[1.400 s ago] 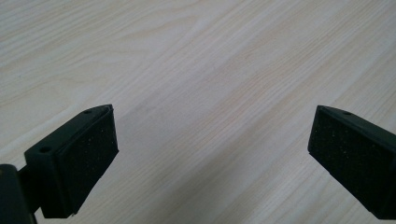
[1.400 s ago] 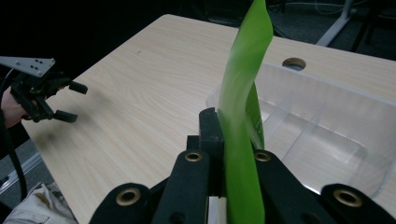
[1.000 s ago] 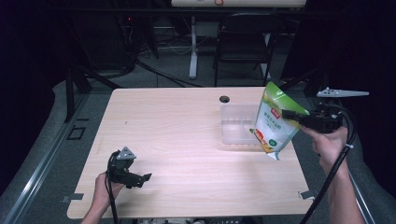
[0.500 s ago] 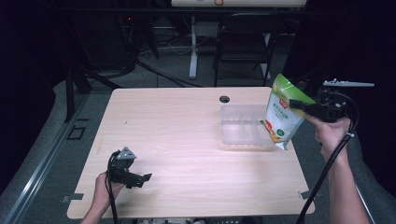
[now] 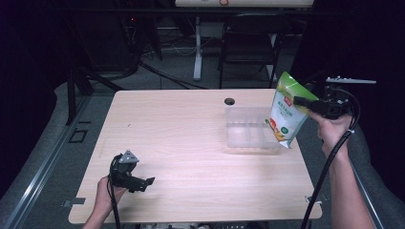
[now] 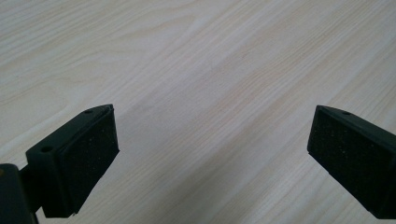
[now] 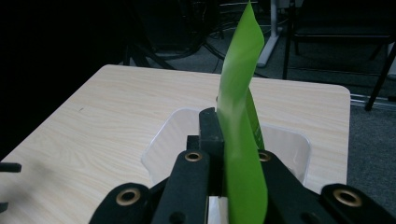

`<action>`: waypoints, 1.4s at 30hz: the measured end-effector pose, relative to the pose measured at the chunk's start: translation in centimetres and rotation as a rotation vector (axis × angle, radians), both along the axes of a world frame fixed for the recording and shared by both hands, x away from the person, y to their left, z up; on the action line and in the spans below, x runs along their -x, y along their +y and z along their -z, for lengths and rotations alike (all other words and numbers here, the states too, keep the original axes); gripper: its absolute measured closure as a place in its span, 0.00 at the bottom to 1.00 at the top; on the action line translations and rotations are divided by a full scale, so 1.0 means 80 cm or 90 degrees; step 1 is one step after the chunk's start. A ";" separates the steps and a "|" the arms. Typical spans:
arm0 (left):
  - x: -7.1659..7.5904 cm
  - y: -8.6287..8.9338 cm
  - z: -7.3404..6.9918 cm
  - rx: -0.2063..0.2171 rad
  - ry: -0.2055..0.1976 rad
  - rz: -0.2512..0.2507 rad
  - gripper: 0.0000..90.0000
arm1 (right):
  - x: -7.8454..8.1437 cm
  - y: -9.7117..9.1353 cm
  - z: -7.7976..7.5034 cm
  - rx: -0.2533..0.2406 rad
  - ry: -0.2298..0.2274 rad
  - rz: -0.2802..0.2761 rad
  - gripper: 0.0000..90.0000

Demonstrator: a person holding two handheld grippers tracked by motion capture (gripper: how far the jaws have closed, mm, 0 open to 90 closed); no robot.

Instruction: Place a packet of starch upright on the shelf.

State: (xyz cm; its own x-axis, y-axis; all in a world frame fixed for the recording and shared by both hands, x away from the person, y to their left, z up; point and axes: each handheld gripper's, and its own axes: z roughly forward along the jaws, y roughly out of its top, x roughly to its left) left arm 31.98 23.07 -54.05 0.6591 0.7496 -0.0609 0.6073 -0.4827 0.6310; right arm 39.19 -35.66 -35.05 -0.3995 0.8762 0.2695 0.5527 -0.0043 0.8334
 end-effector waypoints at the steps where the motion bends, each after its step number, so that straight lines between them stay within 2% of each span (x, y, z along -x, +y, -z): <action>1: 0.000 0.000 0.000 0.000 0.000 0.000 0.02 | -0.001 0.000 0.001 -0.004 0.001 0.003 1.00; 15: -0.001 -0.001 0.000 -0.002 0.002 0.002 0.02 | -0.015 -0.007 0.017 -0.042 -0.006 0.057 1.00; 20: -0.001 -0.001 0.000 -0.001 0.002 0.003 0.02 | -0.022 0.000 0.026 -0.033 -0.012 0.078 1.00; 27: 0.000 -0.001 0.000 0.000 0.002 0.004 0.02 | -0.035 0.010 0.042 -0.022 -0.004 0.085 1.00; 32: -0.001 -0.001 0.001 0.001 0.004 0.005 0.02 | -0.043 0.013 0.053 -0.028 -0.006 0.099 1.00; 41: 0.000 -0.001 0.000 0.001 0.002 0.007 0.02 | -0.057 0.028 0.067 -0.018 -0.009 0.123 1.00; 42: 0.000 -0.001 0.000 0.002 0.002 0.007 0.02 | -0.060 0.030 0.070 -0.029 -0.012 0.129 1.00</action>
State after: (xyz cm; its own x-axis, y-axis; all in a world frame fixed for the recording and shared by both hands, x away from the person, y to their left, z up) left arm 31.97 22.99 -54.08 0.6675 0.7418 -0.0648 0.6037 -0.4881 0.6304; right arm 43.97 -33.25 -40.68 -0.2217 0.9263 0.3046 0.5215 -0.1513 0.8397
